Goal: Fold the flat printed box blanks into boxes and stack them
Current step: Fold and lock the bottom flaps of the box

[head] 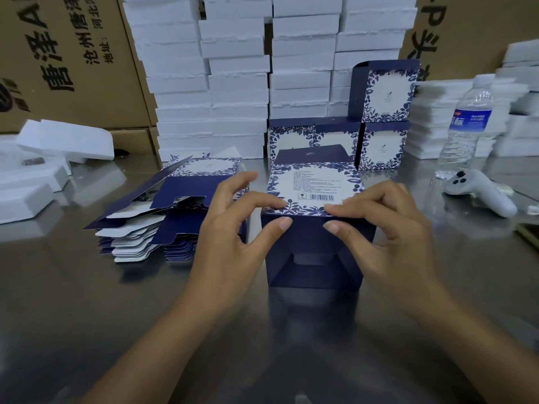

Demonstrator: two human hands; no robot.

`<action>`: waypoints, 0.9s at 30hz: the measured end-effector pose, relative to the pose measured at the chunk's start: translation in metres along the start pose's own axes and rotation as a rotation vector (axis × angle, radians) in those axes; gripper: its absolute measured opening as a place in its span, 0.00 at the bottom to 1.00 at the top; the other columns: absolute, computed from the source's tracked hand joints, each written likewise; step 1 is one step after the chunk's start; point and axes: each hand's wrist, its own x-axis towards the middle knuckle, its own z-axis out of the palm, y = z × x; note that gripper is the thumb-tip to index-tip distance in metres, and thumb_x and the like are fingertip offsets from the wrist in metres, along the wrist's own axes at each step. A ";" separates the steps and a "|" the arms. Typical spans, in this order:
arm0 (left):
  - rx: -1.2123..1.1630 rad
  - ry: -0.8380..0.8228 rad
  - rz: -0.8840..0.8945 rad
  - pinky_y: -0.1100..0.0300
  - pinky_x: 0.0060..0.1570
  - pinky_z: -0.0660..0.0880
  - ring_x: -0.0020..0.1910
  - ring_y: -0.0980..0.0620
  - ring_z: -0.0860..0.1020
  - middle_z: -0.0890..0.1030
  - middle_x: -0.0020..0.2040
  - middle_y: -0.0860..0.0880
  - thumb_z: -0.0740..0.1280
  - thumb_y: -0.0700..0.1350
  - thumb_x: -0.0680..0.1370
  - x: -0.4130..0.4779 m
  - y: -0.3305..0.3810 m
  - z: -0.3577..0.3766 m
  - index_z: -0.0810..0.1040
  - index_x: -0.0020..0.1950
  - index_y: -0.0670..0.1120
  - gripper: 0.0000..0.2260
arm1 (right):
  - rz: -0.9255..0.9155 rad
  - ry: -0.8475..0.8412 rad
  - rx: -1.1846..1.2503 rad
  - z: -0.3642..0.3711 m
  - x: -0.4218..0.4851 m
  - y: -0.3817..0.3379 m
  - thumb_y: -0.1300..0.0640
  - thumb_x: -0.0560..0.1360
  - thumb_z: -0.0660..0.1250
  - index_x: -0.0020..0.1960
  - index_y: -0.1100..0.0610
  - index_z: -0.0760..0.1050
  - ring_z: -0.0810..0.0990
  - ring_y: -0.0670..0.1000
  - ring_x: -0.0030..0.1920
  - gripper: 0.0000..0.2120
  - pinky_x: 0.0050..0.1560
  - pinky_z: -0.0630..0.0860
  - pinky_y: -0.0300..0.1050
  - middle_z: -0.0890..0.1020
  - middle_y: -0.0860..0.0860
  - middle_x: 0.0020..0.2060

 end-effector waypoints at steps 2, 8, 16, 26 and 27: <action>-0.054 -0.059 -0.005 0.73 0.62 0.62 0.67 0.68 0.66 0.72 0.66 0.61 0.71 0.49 0.74 -0.001 0.000 0.000 0.77 0.48 0.62 0.08 | 0.009 -0.013 0.009 0.000 0.001 -0.001 0.59 0.69 0.72 0.48 0.55 0.82 0.74 0.54 0.43 0.08 0.46 0.69 0.35 0.76 0.49 0.39; -0.052 -0.012 0.031 0.72 0.59 0.65 0.60 0.64 0.74 0.79 0.53 0.62 0.70 0.44 0.73 -0.003 0.006 0.005 0.79 0.48 0.58 0.09 | 0.068 -0.027 0.035 0.005 -0.003 -0.004 0.51 0.73 0.68 0.50 0.48 0.78 0.71 0.48 0.48 0.06 0.51 0.64 0.30 0.72 0.44 0.43; -0.016 0.028 0.103 0.66 0.56 0.67 0.56 0.59 0.74 0.79 0.47 0.60 0.69 0.46 0.73 -0.005 0.010 0.010 0.77 0.46 0.57 0.06 | 0.132 0.026 0.119 0.015 -0.008 -0.005 0.47 0.68 0.72 0.47 0.39 0.77 0.72 0.48 0.54 0.09 0.56 0.65 0.32 0.70 0.43 0.51; -0.056 0.066 0.070 0.71 0.54 0.63 0.55 0.56 0.75 0.78 0.42 0.58 0.67 0.47 0.74 -0.006 0.014 0.019 0.74 0.41 0.60 0.07 | 0.088 0.076 0.085 0.019 -0.007 -0.008 0.55 0.70 0.72 0.45 0.49 0.81 0.72 0.47 0.48 0.05 0.51 0.65 0.28 0.74 0.41 0.43; -0.052 0.072 0.080 0.71 0.54 0.63 0.54 0.56 0.75 0.78 0.42 0.58 0.67 0.47 0.74 -0.006 0.014 0.020 0.74 0.42 0.60 0.07 | 0.086 0.086 0.075 0.019 -0.007 -0.008 0.56 0.70 0.72 0.45 0.51 0.81 0.72 0.47 0.47 0.04 0.51 0.65 0.28 0.74 0.41 0.42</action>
